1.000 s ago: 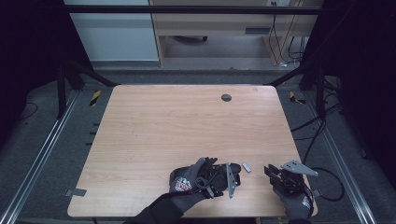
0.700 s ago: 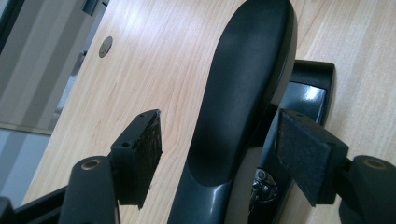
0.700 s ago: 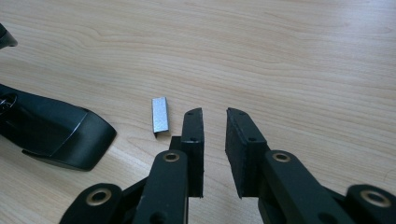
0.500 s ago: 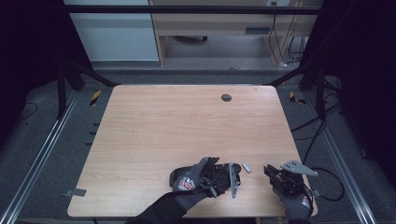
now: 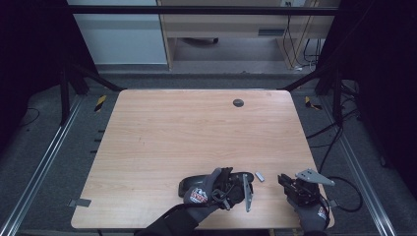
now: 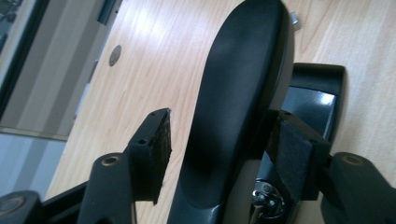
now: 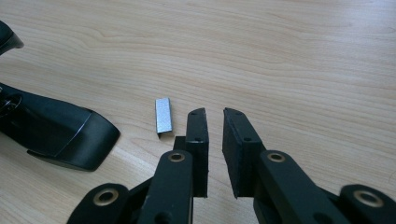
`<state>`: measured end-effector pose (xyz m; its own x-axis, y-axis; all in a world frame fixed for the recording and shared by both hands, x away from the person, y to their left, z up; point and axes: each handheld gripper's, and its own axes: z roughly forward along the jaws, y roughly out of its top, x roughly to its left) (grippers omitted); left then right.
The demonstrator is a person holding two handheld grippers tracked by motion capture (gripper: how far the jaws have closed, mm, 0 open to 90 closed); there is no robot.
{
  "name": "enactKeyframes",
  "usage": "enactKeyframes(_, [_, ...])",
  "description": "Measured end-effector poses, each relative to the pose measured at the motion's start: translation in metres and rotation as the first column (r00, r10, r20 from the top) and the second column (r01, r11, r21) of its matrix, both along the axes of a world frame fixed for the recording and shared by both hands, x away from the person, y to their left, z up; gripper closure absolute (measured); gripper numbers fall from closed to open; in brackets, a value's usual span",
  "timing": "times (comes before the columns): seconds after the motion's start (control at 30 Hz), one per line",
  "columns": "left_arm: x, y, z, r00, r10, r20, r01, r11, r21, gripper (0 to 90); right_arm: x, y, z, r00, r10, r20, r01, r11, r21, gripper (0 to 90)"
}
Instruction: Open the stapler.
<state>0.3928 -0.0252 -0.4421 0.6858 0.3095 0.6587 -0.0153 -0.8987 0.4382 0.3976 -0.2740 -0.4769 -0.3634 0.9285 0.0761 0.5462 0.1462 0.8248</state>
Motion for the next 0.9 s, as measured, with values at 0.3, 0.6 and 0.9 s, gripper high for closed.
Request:
enactKeyframes(0.3, [0.0007,-0.0008,-0.0030,0.9999,0.003,0.011,-0.003,1.0000,0.008,45.7,0.0001,0.0002,-0.0001,1.0000,0.000,-0.003,0.000,1.000,0.002,81.4])
enactKeyframes(0.6, [-0.0009,-0.0023,-0.0050,0.9996,-0.003,0.028,0.002,0.9997,0.024,49.4,-0.0004,0.0015,0.0004,0.9998,0.021,0.005,-0.021,1.000,-0.001,86.6])
enactKeyframes(0.9, [-0.0031,-0.0035,-0.0078,0.9985,-0.002,0.055,0.000,0.9996,0.028,51.0,-0.0011,0.0030,0.0007,0.9997,0.024,0.001,-0.024,1.000,0.001,87.8])
